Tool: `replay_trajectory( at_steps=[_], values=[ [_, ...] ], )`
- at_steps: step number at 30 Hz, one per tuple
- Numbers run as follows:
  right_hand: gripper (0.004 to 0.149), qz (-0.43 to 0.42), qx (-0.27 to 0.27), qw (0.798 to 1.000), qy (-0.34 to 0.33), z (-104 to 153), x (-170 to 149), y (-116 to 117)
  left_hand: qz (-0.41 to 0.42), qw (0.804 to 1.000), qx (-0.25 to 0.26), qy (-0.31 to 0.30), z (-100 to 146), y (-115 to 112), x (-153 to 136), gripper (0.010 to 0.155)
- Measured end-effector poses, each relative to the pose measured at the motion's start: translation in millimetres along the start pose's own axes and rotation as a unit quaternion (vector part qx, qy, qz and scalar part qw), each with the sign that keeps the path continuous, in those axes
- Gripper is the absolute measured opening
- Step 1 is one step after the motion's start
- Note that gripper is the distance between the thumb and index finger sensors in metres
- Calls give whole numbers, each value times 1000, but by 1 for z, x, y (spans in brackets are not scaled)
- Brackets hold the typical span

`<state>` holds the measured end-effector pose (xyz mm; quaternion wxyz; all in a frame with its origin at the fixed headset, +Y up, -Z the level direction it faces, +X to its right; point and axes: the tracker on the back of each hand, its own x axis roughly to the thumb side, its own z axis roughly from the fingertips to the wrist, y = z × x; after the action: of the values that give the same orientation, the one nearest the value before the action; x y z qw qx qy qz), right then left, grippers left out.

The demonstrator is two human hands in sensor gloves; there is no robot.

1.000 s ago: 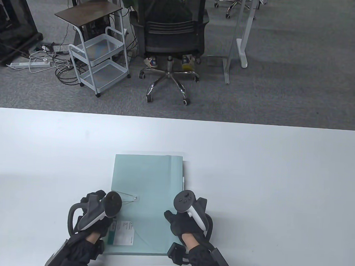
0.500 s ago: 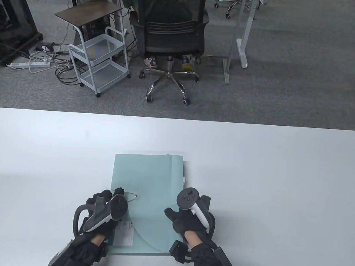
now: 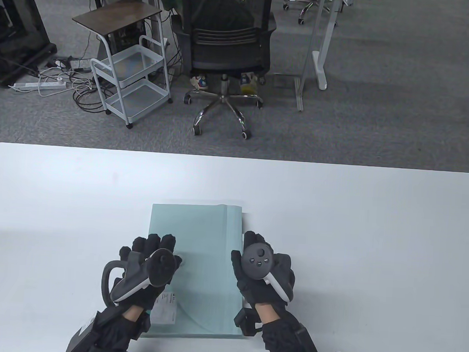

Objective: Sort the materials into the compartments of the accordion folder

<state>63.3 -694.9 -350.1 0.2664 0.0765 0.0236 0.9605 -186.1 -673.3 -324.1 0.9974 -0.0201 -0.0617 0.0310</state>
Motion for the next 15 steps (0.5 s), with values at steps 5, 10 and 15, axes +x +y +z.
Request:
replay_trajectory(
  at_steps=[5,10,15],
  values=[
    [60,21,-35,999,-28,5,5,-14,35,999,1,0,-5,7,6,61],
    [64,47,-60,995,-62,12,15,-21,29,999,4,-18,-4,8,14,61],
    [67,72,-62,992,-89,15,24,-20,20,999,12,-38,-1,9,20,63]
  ],
)
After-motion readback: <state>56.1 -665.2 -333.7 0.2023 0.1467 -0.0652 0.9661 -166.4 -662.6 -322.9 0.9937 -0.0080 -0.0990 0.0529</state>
